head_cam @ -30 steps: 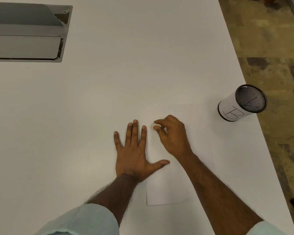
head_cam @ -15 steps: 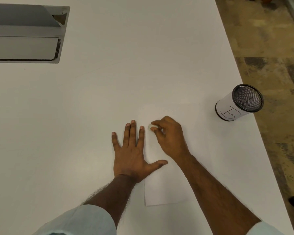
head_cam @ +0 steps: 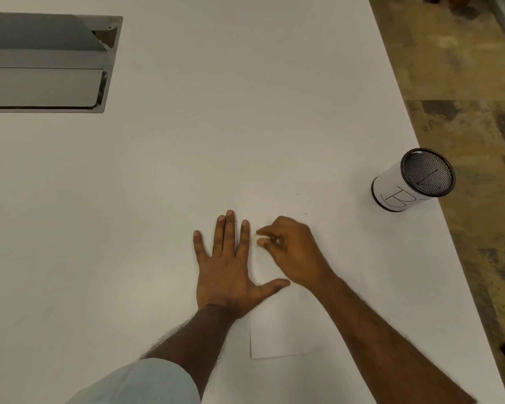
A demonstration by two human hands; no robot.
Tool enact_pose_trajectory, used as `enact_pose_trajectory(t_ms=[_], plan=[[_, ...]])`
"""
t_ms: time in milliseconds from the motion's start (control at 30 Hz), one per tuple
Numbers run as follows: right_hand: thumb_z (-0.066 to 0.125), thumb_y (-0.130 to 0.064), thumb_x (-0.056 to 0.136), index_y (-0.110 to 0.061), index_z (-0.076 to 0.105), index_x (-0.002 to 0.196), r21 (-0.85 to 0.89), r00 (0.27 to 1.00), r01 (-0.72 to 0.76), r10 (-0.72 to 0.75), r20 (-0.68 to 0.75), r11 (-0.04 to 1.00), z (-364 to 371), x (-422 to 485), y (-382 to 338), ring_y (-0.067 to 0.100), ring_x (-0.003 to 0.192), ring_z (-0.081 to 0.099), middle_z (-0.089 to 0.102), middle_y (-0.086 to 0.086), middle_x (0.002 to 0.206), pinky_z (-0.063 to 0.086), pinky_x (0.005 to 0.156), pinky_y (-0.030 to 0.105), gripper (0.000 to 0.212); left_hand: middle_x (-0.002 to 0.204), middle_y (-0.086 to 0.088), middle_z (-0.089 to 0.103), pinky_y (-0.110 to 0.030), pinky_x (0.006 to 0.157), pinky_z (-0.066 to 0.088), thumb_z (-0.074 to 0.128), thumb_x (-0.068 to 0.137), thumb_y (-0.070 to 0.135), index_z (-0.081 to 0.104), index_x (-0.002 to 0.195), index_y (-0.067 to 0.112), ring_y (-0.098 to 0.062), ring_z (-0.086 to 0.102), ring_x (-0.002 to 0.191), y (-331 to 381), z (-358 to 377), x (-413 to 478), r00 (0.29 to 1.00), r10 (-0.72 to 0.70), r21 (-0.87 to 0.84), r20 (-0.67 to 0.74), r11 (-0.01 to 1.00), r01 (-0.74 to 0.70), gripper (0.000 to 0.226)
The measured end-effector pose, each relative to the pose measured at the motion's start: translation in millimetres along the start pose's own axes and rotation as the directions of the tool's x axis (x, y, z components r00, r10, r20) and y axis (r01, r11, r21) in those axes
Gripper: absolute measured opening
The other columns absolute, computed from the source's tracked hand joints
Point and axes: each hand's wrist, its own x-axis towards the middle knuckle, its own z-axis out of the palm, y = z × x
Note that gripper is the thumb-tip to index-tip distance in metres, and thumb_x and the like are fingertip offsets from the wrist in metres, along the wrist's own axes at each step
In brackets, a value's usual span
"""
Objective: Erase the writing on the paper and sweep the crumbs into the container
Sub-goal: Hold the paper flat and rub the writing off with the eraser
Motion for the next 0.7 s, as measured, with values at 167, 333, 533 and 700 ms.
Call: enact_pose_trajectory(t_ms=[167, 333, 533, 700], plan=[[0.070, -0.016, 0.088, -0.009, 0.074, 0.099, 0.008, 0.963, -0.009, 0.010, -0.269, 1.000, -11, 15, 12, 0.015, 0.080, 0.062, 0.068, 0.005, 0.088, 0.054, 0.076, 0.030, 0.014, 0.168, -0.011, 0.002, -0.069, 0.118, 0.004, 0.020, 0.068, 0.103, 0.015, 0.159, 0.017, -0.029, -0.001, 0.155, -1, 1, 0, 1.000, -0.001, 0.002, -0.013, 1.000, 0.001, 0.125], [0.071, -0.012, 0.087, -0.007, 0.073, 0.099, 0.013, 0.939, -0.051, 0.052, -0.340, 0.999, -12, 19, 16, 0.010, 0.081, 0.060, 0.069, 0.004, 0.090, 0.052, 0.080, 0.026, 0.014, 0.168, -0.012, 0.001, -0.069, 0.118, 0.005, 0.019, 0.069, 0.102, 0.012, 0.159, 0.016, -0.030, 0.000, 0.155, 0, 2, 0, 1.000, -0.003, 0.007, -0.009, 1.000, 0.003, 0.125], [0.070, -0.012, 0.087, -0.008, 0.073, 0.097, 0.009, 0.939, -0.030, 0.031, -0.343, 1.000, -12, 21, 17, 0.010, 0.080, 0.059, 0.069, 0.004, 0.089, 0.050, 0.077, 0.022, 0.011, 0.168, -0.011, -0.002, -0.070, 0.118, 0.002, 0.020, 0.069, 0.102, 0.011, 0.160, 0.025, -0.030, -0.002, 0.155, 0, 3, 1, 1.000, 0.006, -0.006, -0.009, 1.000, -0.006, 0.119], [0.070, -0.016, 0.087, -0.009, 0.073, 0.100, 0.052, 0.964, -0.035, 0.047, -0.260, 0.998, -15, 16, 21, 0.004, 0.076, 0.057, 0.066, 0.000, 0.088, 0.044, 0.073, 0.008, 0.014, 0.168, -0.011, -0.005, -0.069, 0.118, 0.001, 0.018, 0.068, 0.103, 0.011, 0.160, 0.025, -0.029, -0.005, 0.155, -1, 2, 0, 1.000, 0.002, -0.003, -0.001, 1.000, -0.002, 0.120]])
